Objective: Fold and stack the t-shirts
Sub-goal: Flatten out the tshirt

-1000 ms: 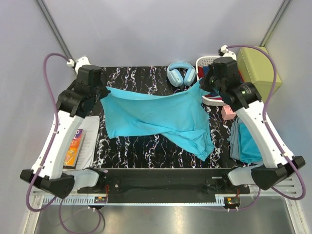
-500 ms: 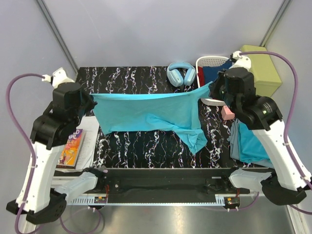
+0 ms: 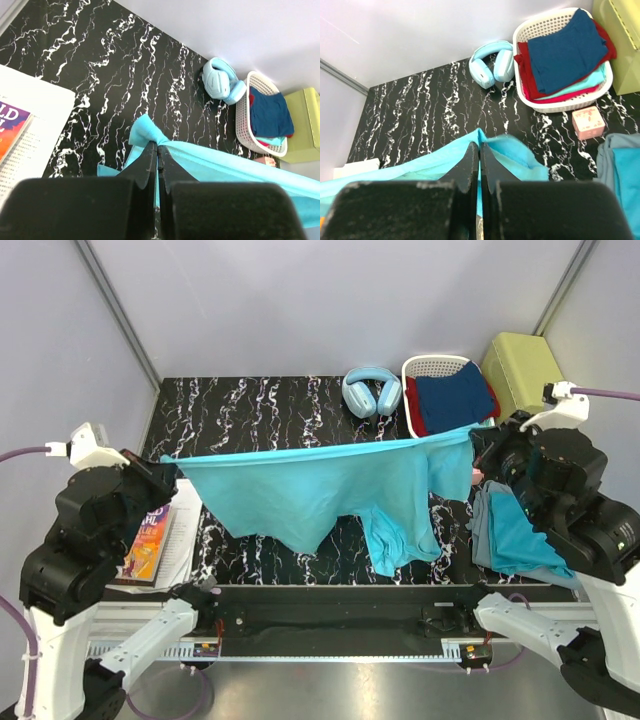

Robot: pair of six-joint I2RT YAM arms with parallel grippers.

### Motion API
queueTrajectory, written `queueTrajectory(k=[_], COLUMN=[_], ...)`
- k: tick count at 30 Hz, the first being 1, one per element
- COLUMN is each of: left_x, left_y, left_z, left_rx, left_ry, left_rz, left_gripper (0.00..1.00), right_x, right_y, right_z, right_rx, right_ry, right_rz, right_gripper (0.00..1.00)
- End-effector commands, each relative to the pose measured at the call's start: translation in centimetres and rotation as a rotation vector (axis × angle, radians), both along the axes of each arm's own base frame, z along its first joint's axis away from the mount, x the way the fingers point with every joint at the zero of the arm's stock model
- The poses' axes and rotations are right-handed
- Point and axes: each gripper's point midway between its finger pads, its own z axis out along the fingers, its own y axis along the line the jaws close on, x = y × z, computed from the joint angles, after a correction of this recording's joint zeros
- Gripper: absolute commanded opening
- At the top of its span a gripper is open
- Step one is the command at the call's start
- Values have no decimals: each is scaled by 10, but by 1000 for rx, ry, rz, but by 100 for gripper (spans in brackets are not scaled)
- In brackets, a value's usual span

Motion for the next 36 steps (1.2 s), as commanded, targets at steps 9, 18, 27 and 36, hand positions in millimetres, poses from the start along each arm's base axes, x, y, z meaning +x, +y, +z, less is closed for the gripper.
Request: queueTrajectory(k=[9,18,27,36], left_x=[-29,-9,29,88], left_y=[36,49,58,30], left_z=[27,-1,19,53], left_rx=[94,269,481,603], left_ry=[-67,31,28,-86], left_rz=[82,153,276,322], left_gripper=[0,0,0,0], right_x=[-5,39,90,144], right_y=[-36,-10,47,78], right_z=[8,-27,-37,-41], right_rx=[-80,-180,-235,-337], right_ry=[-26,58,34,32], right_rz=[-142,-157,-106,-147], right_gripper=[0,0,0,0])
